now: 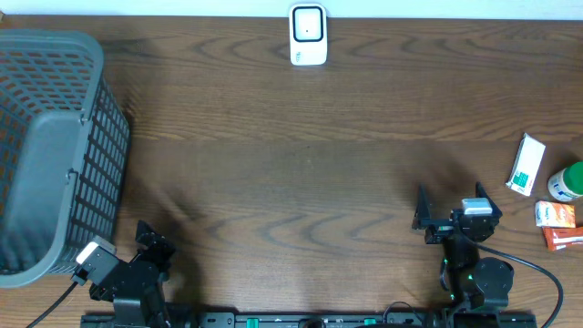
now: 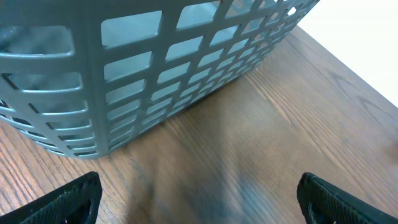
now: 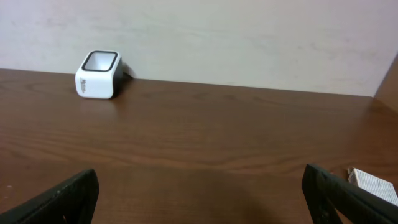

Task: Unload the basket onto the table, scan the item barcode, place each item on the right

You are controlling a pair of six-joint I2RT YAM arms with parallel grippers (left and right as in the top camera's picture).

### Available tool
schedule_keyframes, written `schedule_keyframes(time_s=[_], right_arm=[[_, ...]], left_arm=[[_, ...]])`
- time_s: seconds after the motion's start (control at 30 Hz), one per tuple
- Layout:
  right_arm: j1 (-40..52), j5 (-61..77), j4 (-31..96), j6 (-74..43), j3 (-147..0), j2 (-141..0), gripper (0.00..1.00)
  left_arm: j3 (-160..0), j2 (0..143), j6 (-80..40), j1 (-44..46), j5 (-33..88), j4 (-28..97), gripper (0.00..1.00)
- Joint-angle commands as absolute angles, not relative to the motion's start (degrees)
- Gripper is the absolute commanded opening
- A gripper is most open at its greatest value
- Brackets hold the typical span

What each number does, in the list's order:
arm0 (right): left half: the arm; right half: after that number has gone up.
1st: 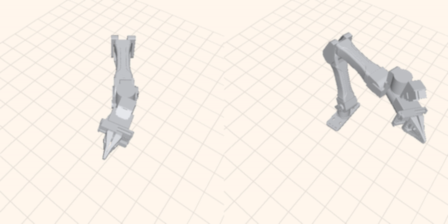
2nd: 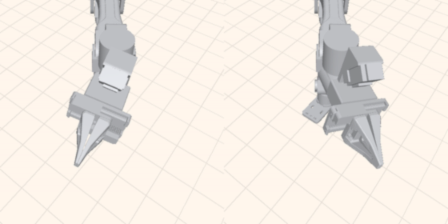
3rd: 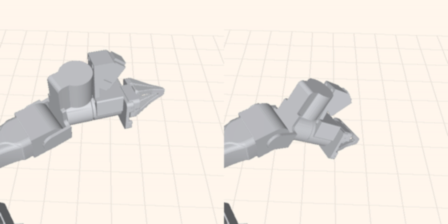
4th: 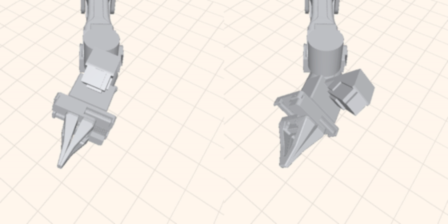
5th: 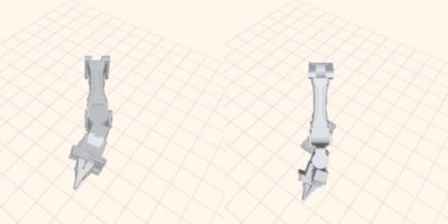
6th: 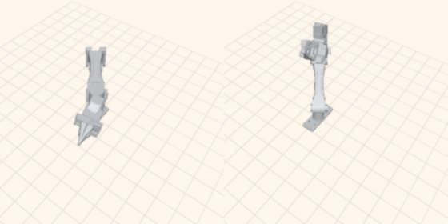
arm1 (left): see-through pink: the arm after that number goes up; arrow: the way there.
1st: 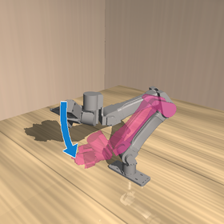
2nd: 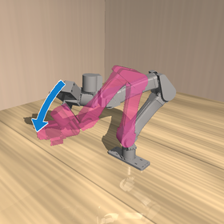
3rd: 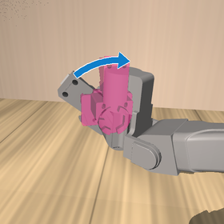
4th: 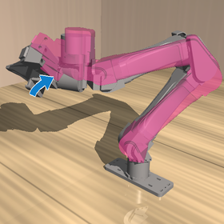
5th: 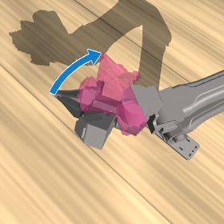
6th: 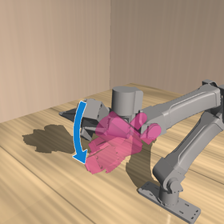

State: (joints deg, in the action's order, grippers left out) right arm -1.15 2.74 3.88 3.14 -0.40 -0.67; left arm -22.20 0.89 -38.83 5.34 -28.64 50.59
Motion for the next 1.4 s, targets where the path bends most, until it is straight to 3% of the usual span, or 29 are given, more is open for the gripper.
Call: schedule_keyframes(time_s=[0.0, 0.6, 0.93, 1.23, 1.37], right_arm=[[-0.3, 2.0, 4.1, 2.2, -0.3, -0.3, 0.99], [-0.3, 2.0, 4.1, 2.2, -0.3, -0.3, 0.99], [-0.3, 2.0, 4.1, 2.2, -0.3, -0.3, 0.99], [-0.3, 2.0, 4.1, 2.2, -0.3, -0.3, 0.99], [-0.3, 2.0, 4.1, 2.2, -0.3, -0.3, 0.99]], left_arm=[[-22.0, 0.5, -38.9, 5.2, -29.0, 50.6, 0.98], [-21.8, 0.5, -38.9, 5.2, -34.3, 49.3, 0.98], [-7.0, 0.1, -37.2, 5.0, -27.0, 7.7, 0.98], [-0.4, 0.1, -35.6, 3.1, -27.6, 2.9, 0.98], [-0.2, 0.1, -27.4, 2.4, -24.3, -0.8, 0.98]])
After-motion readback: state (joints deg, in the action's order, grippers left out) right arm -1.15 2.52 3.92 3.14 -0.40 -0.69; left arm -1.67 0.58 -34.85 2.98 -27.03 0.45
